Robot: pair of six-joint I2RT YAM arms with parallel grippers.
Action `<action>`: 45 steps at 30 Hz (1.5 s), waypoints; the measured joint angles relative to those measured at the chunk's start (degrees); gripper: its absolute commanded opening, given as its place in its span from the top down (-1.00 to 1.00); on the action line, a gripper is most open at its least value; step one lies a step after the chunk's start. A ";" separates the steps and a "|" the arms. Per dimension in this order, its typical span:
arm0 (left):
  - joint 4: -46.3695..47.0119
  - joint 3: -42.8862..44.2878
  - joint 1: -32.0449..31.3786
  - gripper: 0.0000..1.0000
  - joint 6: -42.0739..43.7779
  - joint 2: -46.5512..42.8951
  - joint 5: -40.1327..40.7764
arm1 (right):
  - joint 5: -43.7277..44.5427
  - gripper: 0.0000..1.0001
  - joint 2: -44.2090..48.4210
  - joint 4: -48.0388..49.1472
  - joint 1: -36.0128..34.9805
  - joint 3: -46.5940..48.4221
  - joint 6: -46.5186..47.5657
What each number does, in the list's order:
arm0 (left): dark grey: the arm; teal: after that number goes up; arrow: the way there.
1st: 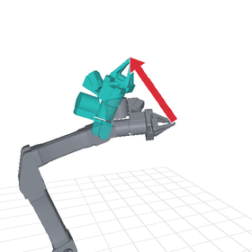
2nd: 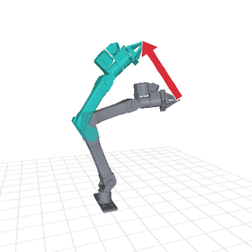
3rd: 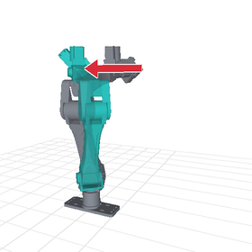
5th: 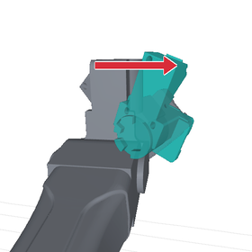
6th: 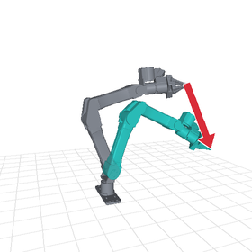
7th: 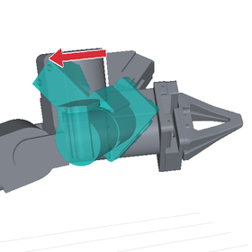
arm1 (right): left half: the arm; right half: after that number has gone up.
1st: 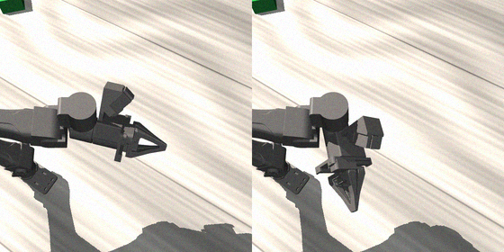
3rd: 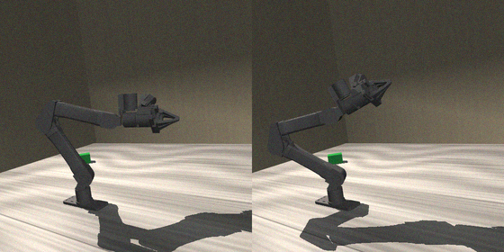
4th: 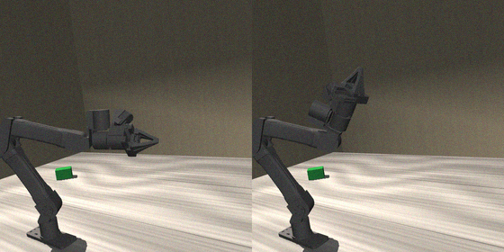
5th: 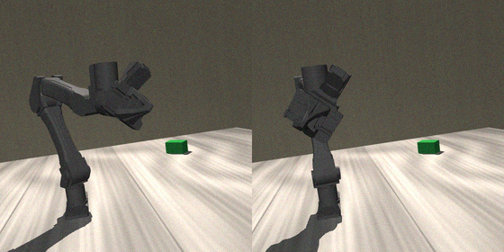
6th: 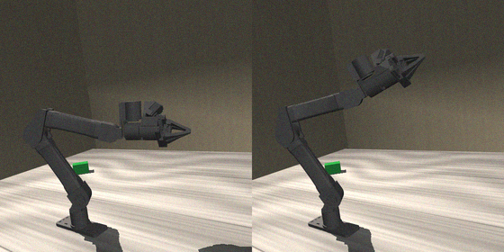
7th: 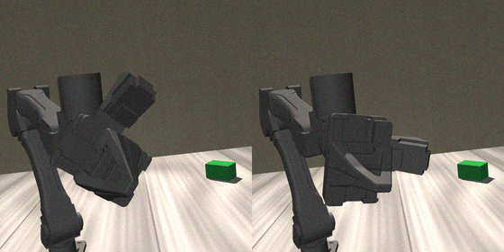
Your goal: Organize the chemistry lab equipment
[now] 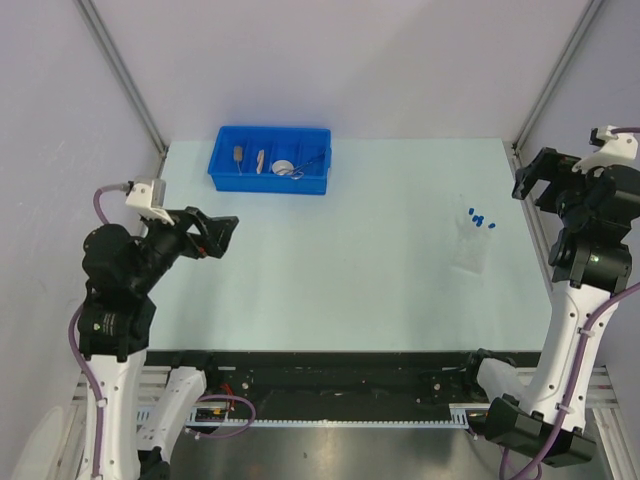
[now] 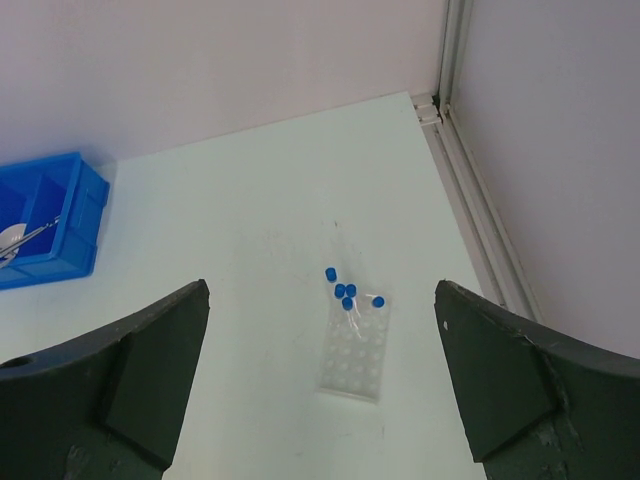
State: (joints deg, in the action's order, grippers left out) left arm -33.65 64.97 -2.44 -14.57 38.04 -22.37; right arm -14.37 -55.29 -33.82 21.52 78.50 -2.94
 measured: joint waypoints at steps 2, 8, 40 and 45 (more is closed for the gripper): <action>-0.68 0.11 0.00 -1.00 0.26 -0.74 0.44 | 0.02 -0.99 0.52 -1.53 0.00 0.20 0.17; -1.70 0.07 0.00 -0.99 0.57 -2.16 1.09 | 0.00 -1.00 2.29 -4.33 0.00 0.98 0.87; 2.40 -18.05 0.00 -1.00 0.09 -3.50 1.01 | 15.10 -0.99 -32.00 9.86 -11.89 -24.50 -1.75; 3.08 -18.62 0.00 -0.99 0.13 -2.73 1.03 | 17.51 -0.99 -35.54 13.68 -12.46 -24.46 -3.23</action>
State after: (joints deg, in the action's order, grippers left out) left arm -30.57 46.35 -2.44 -14.44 35.31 -21.34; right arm 3.14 -90.83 -20.14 9.06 54.04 -6.17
